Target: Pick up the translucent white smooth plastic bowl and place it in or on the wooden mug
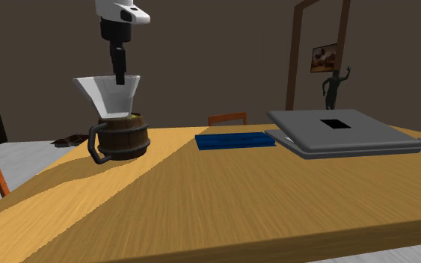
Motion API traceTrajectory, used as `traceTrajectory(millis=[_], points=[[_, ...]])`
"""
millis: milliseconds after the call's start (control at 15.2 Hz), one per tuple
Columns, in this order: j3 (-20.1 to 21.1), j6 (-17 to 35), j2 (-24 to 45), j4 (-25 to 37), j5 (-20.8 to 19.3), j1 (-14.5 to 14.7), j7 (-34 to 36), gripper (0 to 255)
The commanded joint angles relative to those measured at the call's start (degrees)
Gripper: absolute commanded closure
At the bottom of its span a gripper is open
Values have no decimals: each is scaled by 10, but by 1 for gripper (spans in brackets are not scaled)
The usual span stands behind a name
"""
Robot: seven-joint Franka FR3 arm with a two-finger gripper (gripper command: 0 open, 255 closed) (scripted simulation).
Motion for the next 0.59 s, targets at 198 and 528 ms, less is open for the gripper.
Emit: traceTrajectory(millis=[198,528], points=[[-9,-49,-10,37,1,-7,-1,0],[-9,-49,-10,37,1,-7,-1,0]])
